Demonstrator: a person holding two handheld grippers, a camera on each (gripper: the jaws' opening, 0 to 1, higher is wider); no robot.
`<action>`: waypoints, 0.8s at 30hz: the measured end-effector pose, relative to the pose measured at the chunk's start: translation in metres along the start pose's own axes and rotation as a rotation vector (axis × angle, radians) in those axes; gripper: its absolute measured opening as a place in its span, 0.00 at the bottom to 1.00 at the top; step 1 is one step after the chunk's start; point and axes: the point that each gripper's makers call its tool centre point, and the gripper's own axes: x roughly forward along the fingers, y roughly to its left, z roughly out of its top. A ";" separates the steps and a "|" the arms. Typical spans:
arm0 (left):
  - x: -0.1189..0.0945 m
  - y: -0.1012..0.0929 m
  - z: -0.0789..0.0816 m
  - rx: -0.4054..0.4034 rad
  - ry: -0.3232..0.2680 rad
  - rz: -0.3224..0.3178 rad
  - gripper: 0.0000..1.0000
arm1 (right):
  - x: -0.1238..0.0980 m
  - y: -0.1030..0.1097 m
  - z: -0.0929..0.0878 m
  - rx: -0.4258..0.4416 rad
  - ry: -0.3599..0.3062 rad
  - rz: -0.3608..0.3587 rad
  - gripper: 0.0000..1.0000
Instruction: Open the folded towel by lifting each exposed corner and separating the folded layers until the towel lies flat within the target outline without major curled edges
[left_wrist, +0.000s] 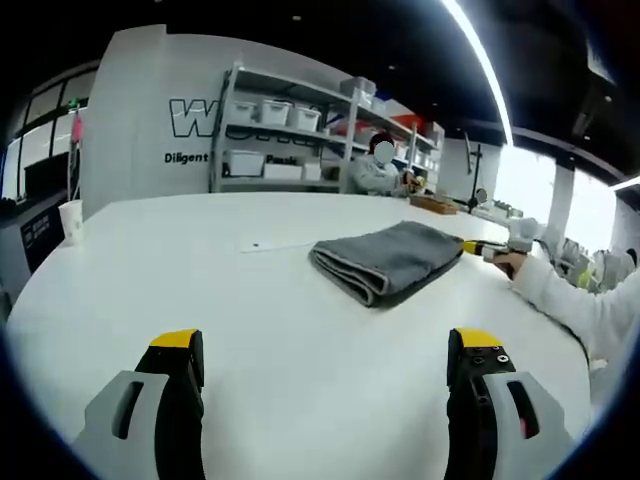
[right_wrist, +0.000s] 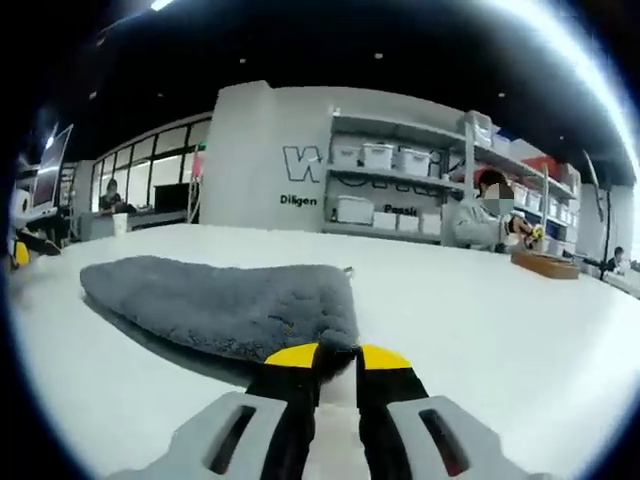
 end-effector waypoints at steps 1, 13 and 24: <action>0.000 -0.001 0.000 0.001 0.000 -0.001 1.00 | -0.003 -0.003 0.002 -0.003 -0.004 -0.012 0.14; 0.003 -0.006 -0.001 0.011 0.005 -0.017 1.00 | -0.047 0.005 0.027 -0.051 -0.079 0.054 0.60; 0.012 -0.005 -0.010 0.001 0.023 -0.024 1.00 | -0.057 0.028 0.033 -0.043 -0.076 0.154 0.88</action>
